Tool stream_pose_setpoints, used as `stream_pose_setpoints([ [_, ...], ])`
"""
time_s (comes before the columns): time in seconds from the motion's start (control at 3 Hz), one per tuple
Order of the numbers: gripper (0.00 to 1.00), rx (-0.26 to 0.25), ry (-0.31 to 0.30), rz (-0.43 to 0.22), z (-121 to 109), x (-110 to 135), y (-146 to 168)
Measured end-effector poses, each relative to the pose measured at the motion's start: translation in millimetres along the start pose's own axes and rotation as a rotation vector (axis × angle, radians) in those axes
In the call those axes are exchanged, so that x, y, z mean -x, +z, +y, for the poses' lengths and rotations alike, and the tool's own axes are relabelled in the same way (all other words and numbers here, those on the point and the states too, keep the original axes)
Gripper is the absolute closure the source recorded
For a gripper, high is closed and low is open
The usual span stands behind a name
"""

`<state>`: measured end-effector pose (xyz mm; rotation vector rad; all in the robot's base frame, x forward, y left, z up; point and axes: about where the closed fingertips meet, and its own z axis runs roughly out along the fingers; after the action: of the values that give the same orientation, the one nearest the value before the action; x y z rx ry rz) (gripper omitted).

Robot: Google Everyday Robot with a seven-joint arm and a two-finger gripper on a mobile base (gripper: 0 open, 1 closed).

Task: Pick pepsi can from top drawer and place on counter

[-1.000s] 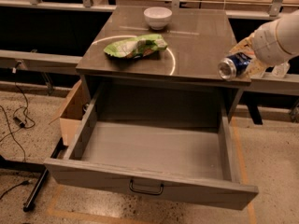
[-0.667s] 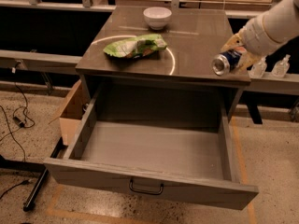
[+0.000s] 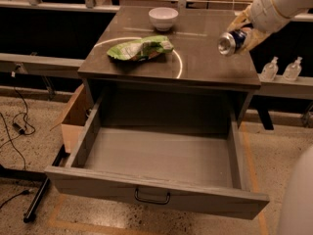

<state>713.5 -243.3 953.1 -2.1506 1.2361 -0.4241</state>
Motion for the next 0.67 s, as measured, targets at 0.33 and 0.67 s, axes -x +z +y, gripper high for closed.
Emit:
stream_pose_setpoints([
  [0.33,1.0,-0.019,0.005,-0.025,-25,-2,-2],
  [0.67,1.0,-0.061,-0.039,-0.026,-61,11,-8],
])
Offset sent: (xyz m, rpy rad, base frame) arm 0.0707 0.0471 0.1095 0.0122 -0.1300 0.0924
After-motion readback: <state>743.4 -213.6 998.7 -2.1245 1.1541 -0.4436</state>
